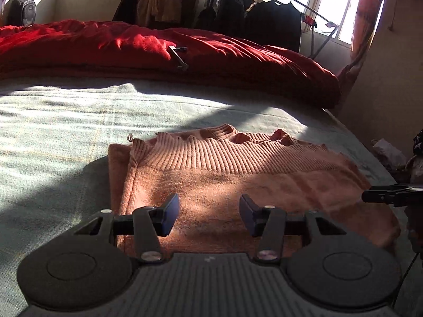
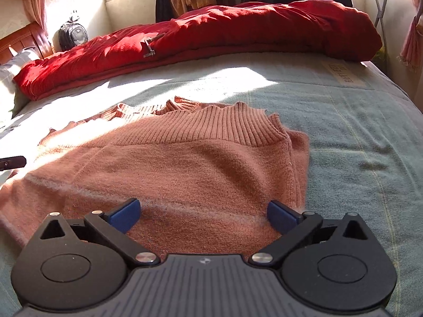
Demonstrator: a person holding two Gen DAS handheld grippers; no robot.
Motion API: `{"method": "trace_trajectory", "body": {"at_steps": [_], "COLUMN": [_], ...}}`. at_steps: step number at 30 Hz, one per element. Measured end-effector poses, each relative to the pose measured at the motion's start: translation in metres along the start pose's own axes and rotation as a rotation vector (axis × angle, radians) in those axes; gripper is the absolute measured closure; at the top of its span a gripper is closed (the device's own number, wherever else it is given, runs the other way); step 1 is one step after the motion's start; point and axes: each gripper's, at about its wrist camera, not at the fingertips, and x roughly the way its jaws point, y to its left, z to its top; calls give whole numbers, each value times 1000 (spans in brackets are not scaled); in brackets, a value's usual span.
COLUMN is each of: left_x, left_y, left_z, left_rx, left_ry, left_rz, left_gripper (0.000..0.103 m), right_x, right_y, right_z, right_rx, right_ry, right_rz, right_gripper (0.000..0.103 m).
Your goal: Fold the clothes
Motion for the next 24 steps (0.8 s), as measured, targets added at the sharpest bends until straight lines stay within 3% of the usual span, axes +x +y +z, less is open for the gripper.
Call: {"method": "trace_trajectory", "body": {"at_steps": [5,8,13,17,21,24], "left_x": [7,4,-19,-28,-3,-7], "left_y": [-2,5,16,26,40,37], "left_z": [-17,-23,-20,-8,-14,-13], "left_rx": [-15,-43,-84,-112,-169,-160], "left_ry": [43,46,22,-44,23,17], "left_rz": [17,35,70,21,55,53], "left_gripper": [48,47,47,44,45,45], "right_x": [15,42,50,30,24,26], "right_y": [0,-6,-27,-23,1,14], "right_z": [31,38,44,39,28,20], "right_rx": [87,129,205,240,188,113], "right_ry": [-52,-13,-47,-44,-18,11], "right_rz": [134,118,0,74,107,54], "right_gripper": [0,0,0,0,0,0]}}
